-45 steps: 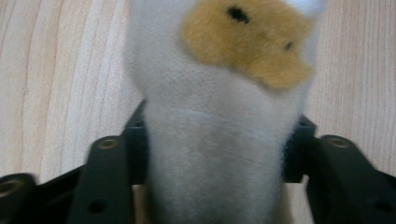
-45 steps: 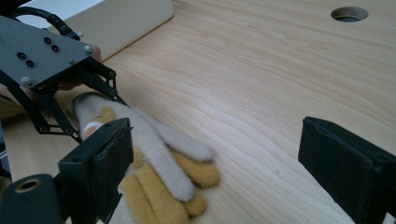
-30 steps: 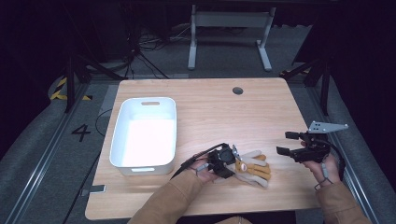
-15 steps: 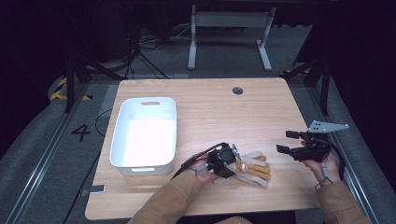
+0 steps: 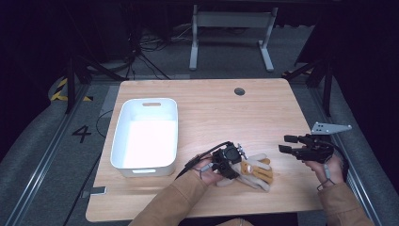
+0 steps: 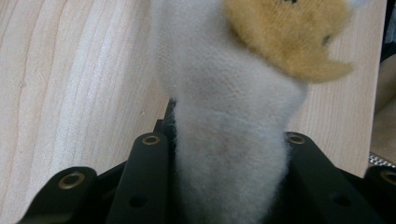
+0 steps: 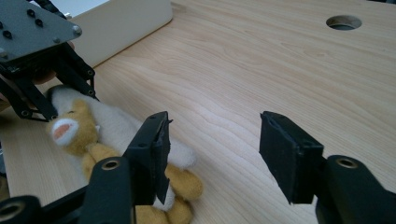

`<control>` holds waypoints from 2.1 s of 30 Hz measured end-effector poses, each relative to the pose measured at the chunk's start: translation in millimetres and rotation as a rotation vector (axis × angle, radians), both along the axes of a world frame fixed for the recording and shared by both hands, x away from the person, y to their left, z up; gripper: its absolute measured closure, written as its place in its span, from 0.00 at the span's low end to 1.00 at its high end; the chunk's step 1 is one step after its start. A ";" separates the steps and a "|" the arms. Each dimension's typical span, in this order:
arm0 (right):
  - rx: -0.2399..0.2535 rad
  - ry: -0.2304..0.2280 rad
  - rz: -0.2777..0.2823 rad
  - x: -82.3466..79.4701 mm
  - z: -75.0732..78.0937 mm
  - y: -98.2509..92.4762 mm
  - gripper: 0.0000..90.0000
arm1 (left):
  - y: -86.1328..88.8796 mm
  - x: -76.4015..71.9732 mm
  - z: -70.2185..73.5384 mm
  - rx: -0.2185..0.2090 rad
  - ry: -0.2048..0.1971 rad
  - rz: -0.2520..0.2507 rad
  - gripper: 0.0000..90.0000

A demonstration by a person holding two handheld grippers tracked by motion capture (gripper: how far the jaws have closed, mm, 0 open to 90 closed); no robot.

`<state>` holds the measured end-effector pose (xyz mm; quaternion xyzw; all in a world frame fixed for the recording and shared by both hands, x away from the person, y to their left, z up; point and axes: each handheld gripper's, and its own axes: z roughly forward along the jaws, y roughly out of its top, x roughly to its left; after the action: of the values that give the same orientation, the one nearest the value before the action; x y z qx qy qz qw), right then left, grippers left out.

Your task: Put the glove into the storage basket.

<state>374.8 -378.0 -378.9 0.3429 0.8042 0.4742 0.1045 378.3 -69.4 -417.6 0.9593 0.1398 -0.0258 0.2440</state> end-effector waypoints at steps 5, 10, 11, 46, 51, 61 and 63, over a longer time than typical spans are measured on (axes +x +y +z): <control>0.012 0.040 0.019 2.0 -2.5 -0.4 0.65 | 3.8 2.7 5.1 -0.014 0.011 0.019 0.76; -0.011 0.036 -0.002 3.1 -2.8 0.1 0.68 | 8.3 3.7 14.8 -0.043 0.010 0.035 0.76; -0.019 0.035 -0.014 3.4 -2.9 0.2 0.68 | 9.0 3.9 16.9 -0.045 0.011 0.039 0.76; -0.128 0.133 0.020 51.3 -2.1 17.3 0.80 | 57.7 17.2 76.2 0.012 0.049 0.312 0.76; -0.141 0.138 0.036 55.8 -2.0 23.4 0.80 | 67.1 23.1 83.3 0.030 0.052 0.392 0.76; -0.136 0.146 0.026 54.2 -2.8 20.8 0.80 | 88.7 45.8 89.7 0.003 0.062 0.551 0.76; -0.140 0.148 0.021 53.6 -3.7 19.2 0.80 | 94.0 50.9 92.0 -0.035 0.105 0.572 0.76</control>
<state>428.4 -358.8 -382.6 0.3601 0.8444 0.3915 0.0636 429.2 24.5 -325.6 0.8740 0.4165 -0.0080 0.2502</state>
